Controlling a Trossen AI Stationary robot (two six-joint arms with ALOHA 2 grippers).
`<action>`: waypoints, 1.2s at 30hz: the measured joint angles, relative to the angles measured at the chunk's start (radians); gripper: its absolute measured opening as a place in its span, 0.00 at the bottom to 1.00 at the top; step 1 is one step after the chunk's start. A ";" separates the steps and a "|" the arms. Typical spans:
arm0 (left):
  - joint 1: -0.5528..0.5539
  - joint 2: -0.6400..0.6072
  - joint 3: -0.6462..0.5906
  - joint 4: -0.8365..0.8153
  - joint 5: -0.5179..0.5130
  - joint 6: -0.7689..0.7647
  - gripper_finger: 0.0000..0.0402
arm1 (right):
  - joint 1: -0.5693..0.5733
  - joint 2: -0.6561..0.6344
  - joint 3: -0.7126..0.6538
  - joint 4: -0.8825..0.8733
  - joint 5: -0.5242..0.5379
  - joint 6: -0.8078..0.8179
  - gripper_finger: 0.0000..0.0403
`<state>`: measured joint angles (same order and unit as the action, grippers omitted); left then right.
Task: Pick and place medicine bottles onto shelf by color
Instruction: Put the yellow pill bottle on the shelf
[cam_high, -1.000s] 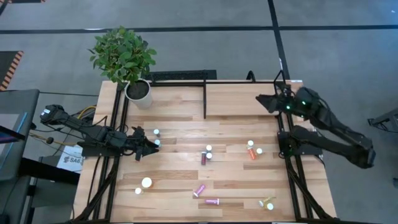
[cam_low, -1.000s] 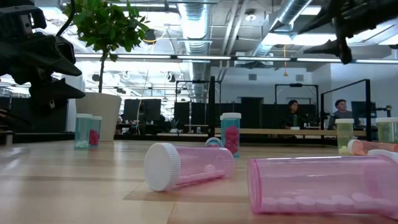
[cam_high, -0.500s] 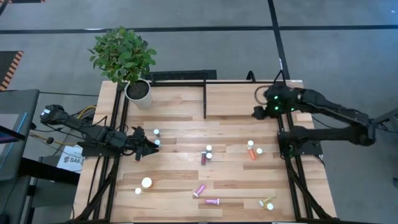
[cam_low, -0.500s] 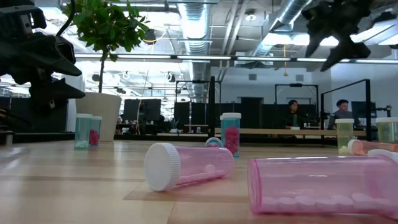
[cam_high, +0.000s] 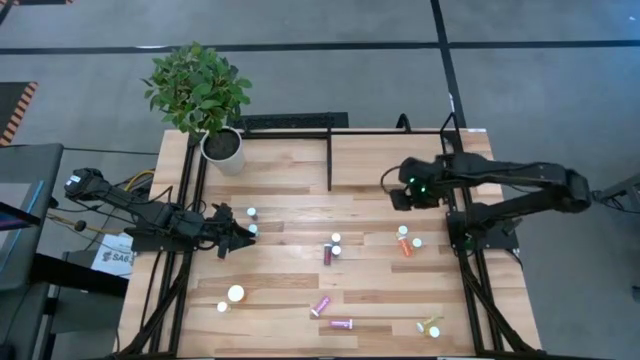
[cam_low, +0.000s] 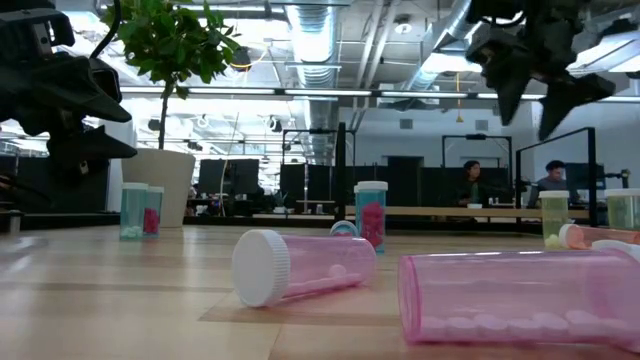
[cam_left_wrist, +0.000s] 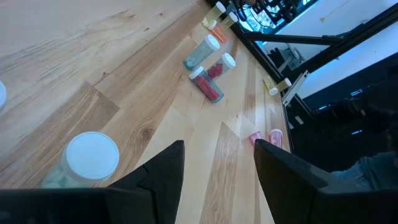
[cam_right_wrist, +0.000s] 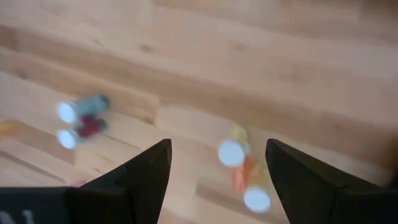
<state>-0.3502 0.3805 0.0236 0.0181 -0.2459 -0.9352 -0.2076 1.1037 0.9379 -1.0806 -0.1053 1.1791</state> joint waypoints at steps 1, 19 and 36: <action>0.000 0.000 0.000 0.000 0.000 0.000 0.45 | 0.011 0.016 0.000 -0.006 -0.005 0.003 0.71; 0.000 0.000 0.000 0.000 0.000 0.000 0.45 | 0.135 0.221 0.000 -0.004 -0.076 -0.016 0.71; 0.000 0.000 0.000 0.000 0.000 0.000 0.45 | 0.156 0.323 -0.056 0.067 -0.044 -0.025 0.71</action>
<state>-0.3500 0.3805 0.0237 0.0181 -0.2455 -0.9352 -0.0521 1.4268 0.8817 -1.0134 -0.1497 1.1544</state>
